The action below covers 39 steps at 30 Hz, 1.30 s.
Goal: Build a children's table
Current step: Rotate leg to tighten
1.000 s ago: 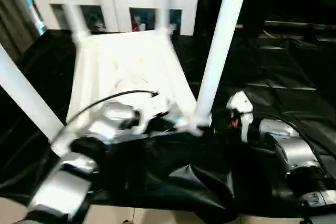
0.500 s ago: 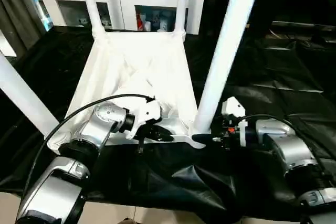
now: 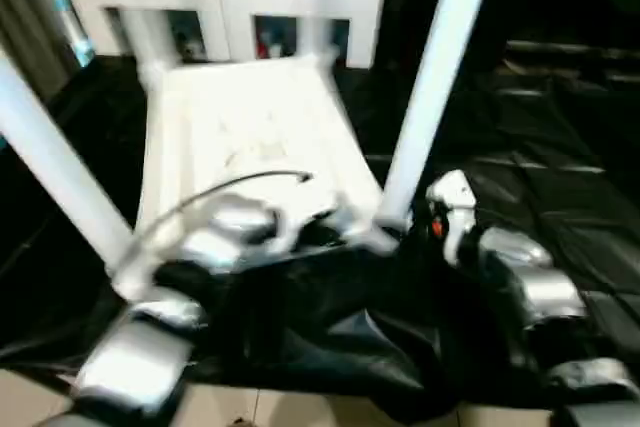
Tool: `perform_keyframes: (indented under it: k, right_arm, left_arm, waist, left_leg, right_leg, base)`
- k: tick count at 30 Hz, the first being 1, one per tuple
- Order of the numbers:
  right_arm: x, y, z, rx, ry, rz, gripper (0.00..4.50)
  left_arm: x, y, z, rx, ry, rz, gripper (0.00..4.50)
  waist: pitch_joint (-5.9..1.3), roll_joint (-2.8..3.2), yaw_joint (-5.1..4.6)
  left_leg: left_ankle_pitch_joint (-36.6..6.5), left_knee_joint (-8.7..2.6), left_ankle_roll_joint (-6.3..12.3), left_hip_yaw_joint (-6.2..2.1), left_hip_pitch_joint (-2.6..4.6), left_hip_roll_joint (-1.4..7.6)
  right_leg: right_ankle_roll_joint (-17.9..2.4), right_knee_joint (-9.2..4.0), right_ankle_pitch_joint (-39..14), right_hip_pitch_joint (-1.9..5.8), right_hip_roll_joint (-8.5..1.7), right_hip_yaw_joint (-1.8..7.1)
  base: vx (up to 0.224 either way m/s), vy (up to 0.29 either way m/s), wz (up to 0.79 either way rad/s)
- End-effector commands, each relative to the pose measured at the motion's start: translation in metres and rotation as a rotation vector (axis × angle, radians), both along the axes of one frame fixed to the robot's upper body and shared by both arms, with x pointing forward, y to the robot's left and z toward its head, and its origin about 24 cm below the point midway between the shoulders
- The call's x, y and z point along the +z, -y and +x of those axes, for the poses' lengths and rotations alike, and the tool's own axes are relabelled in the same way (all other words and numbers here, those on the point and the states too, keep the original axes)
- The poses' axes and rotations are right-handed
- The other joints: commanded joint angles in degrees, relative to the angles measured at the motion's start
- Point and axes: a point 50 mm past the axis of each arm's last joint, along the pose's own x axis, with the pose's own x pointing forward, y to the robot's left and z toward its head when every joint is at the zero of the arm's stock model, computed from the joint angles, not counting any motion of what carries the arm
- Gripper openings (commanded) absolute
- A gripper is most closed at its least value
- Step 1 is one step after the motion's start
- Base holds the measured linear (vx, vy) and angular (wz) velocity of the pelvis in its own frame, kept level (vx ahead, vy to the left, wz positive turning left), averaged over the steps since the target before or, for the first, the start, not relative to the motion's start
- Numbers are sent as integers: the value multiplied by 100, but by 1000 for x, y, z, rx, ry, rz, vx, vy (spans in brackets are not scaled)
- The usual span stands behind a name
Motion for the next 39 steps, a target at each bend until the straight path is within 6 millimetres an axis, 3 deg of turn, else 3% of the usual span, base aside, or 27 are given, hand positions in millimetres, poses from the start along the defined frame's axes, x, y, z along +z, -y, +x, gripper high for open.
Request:
perform_keyframes:
  k: [1,2,3,5,7,8,11,16,17,19,22,23,24,30,36,39]
  right_arm:
    - [-20,-11,-6,-29,-84,-61,268]
    - [-21,-24,-4,-76,-93,-40,268]
    - [-20,-34,-5,-56,-81,-35,268]
    - [-18,-47,-6,-2,-47,-31,268]
    - [-18,-48,-6,3,-44,-30,268]
    - [-13,-52,-7,60,-8,-5,324]
    - [-11,-52,-7,80,4,8,344]
    - [1,-36,-12,238,52,12,358]
    - [4,-31,-14,276,52,11,358]
    - [7,-24,-16,322,43,16,358]
    - [10,-16,-19,375,34,14,358]
    - [14,-7,-24,468,15,-8,358]
    - [14,-7,-24,468,15,-8,358]
    - [17,4,-31,586,-24,-43,358]
    - [16,5,-32,612,-34,-55,285]
    - [16,4,-32,618,-39,-39,282]
  left_arm:
    - [11,19,5,52,41,-90,0]
    - [11,31,4,52,42,-95,0]
    - [11,35,3,43,43,-94,0]
    - [11,40,2,23,43,-90,0]
    - [11,40,2,21,43,-90,0]
    - [12,40,0,-13,44,-88,0]
    - [12,40,0,-28,45,-88,0]
    - [12,25,-7,-163,25,-101,0]
    - [12,21,-10,-206,20,-107,0]
    - [12,15,-13,-252,16,-107,0]
    - [12,9,-17,-298,2,-110,0]
    - [13,-2,-22,-366,-37,-120,0]
    - [13,-2,-22,-366,-37,-120,0]
    - [14,-17,-26,-427,-74,-108,0]
    - [14,-23,-27,-426,-76,-108,0]
    - [15,-23,-27,-415,-74,-128,0]
  waist:
    - [-283,-89,-20]
    - [-296,-75,-19]
    - [-304,-17,-29]
    - [-319,-46,-35]
    - [-324,-28,-26]
    - [-323,-11,-23]
    - [-315,-15,-23]
    - [-340,-38,-1]
    - [-335,-83,8]
    - [-331,-59,29]
    - [-328,-48,99]
    - [-322,-63,104]
    - [-325,-70,136]
    - [-324,-56,154]
    - [-339,-69,202]
    - [-346,-75,208]
  left_leg:
    - [-1383,-453,130,-103,104,215]
    - [-1319,-456,139,-119,97,218]
    - [-1272,-455,141,-117,102,209]
    - [-1178,-447,192,-115,94,207]
    - [-1146,-434,310,-105,89,202]
    - [-1138,-433,325,-107,86,204]
    - [-1202,-443,346,-108,81,212]
    - [-943,-408,543,-105,65,224]
    - [-861,-400,659,-101,47,221]
    - [-805,-390,756,-90,40,239]
    - [-834,-392,722,-75,68,273]
    - [-845,-398,708,-71,72,272]
    - [-872,-395,697,-73,62,272]
    - [-873,-404,612,-72,72,275]
    - [-680,-379,659,-64,63,264]
    - [-658,-375,664,-64,67,264]
  right_leg:
    - [-1188,-508,-1328,177,-237,217]
    - [-1190,-489,-1194,191,-240,214]
    - [-1209,-482,-1026,180,-224,210]
    - [-1258,-462,-735,204,-217,200]
    - [-1317,-458,-564,215,-224,196]
    - [-1327,-453,-553,215,-230,196]
    - [-1329,-467,-676,214,-232,189]
    - [-1413,-414,-242,242,-235,188]
    - [-1441,-410,-111,261,-236,180]
    - [-1497,-394,-135,248,-236,170]
    - [-1554,-383,-236,215,-236,171]
    - [-1552,-388,-270,208,-230,172]
    - [-1552,-376,-299,231,-239,173]
    - [-1540,-371,-303,204,-240,183]
    - [-1556,-340,-77,201,-240,185]
    - [-1555,-332,-69,203,-236,182]
  base:
    - [0,0,0]
    - [0,0,0]
    - [0,0,0]
    - [0,0,0]
    - [0,0,0]
    - [0,0,0]
    - [0,0,0]
    - [0,0,0]
    - [0,0,0]
    - [0,0,0]
    - [0,0,0]
    - [0,0,0]
    - [0,0,0]
    - [0,0,0]
    - [0,0,0]
    - [0,0,0]
